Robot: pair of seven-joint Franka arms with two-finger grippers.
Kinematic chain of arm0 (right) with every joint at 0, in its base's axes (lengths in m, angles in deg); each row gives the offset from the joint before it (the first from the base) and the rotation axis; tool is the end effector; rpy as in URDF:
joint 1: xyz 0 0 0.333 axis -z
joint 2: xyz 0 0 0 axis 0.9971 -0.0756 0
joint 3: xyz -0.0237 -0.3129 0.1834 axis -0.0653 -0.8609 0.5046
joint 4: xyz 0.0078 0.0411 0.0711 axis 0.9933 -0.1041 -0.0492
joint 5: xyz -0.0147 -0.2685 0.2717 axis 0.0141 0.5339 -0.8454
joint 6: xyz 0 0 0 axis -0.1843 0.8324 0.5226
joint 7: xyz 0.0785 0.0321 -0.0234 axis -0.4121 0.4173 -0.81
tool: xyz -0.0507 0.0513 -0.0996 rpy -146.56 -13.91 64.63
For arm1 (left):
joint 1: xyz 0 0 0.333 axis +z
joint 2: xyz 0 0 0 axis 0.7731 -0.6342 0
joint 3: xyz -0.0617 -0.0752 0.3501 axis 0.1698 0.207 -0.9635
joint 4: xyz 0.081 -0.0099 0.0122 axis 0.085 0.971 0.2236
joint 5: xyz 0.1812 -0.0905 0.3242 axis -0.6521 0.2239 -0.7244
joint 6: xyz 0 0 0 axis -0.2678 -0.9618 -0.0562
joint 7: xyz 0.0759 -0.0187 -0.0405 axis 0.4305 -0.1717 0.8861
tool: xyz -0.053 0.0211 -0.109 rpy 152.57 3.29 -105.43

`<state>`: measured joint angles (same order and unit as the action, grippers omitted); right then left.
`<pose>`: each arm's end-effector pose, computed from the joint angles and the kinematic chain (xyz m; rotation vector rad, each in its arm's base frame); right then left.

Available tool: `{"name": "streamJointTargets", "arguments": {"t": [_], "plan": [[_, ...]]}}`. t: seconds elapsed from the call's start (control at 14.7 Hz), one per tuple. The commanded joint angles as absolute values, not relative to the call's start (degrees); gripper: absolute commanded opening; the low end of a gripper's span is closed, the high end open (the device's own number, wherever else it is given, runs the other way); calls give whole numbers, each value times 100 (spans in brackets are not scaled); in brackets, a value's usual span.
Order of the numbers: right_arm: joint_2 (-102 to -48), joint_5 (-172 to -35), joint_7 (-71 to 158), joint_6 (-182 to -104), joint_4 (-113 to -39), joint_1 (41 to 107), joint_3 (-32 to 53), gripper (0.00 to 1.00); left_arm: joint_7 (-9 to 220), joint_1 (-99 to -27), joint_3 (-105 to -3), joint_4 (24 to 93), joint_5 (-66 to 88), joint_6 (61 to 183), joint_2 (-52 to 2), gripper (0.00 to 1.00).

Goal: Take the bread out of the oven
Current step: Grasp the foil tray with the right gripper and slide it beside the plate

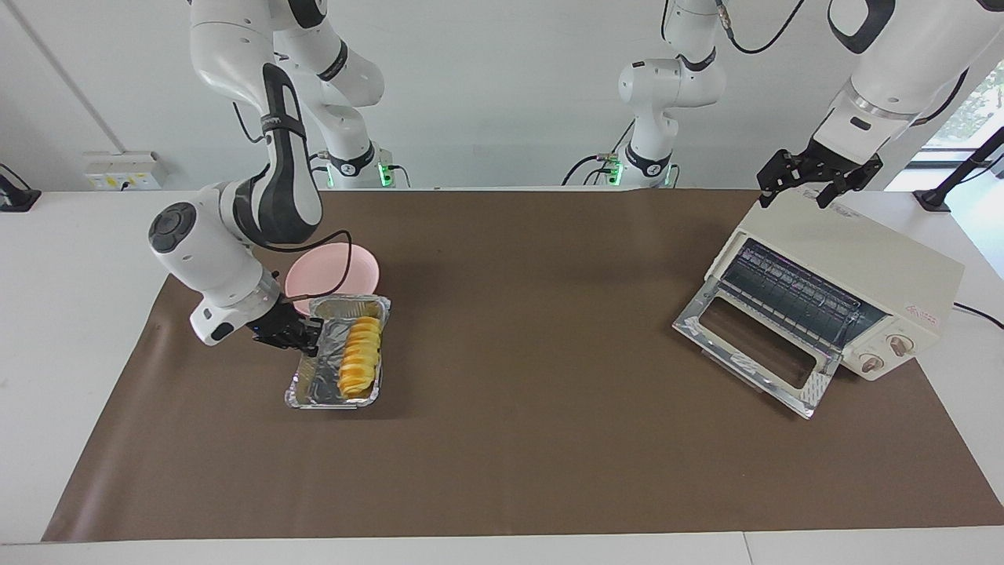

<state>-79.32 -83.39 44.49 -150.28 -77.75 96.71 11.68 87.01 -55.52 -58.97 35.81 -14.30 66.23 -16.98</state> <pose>0.6405 -0.0278 0.3820 -2.9406 0.0633 -0.0219 0.5367 -0.0240 0.6589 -3.1326 0.1471 0.1551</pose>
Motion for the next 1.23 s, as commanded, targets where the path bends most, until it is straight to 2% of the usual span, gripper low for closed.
{"name": "streamJointTargets", "arguments": {"t": [0.0,0.2,0.41,0.55,0.61,0.68,0.75,1.02,1.16], "plan": [[-8096,-8257,3994,-15304,-7859,10016,1258,0,8625,-5582,-5891,3561,-1513,6638,-1782,100],[-8088,-8257,3967,-15340,-7965,10034,1258,0,8617,-5591,-5900,3895,-1513,6866,-1624,100],[-8070,-8257,3958,-15270,-7974,10122,1250,0,8564,-5538,-5900,3800,-1582,6930,-1772,100],[-8079,-8257,3966,-15279,-7957,10114,1250,21,8546,-5521,-5891,3869,-1627,6955,-1861,100],[-8079,-8257,3975,-15296,-7922,10105,1258,50,8546,-5521,-5900,3809,-1592,6903,-1870,100],[-8079,-8257,3984,-15288,-7887,10079,1258,88,8546,-5529,-5900,3817,-1583,6920,-1861,100],[-8079,-8257,3993,-15261,-7808,10061,1258,100,8546,-5521,-5908,3869,-1592,6964,-1852,100],[-8105,-8257,4299,-15007,-7290,9763,1258,100,8546,-5521,-5908,3913,-1592,6973,-1843,100],[-8175,-8257,4642,-15234,-7385,9587,1258,100,8581,-5521,-5908,3896,-1592,6955,-1835,100]]}}
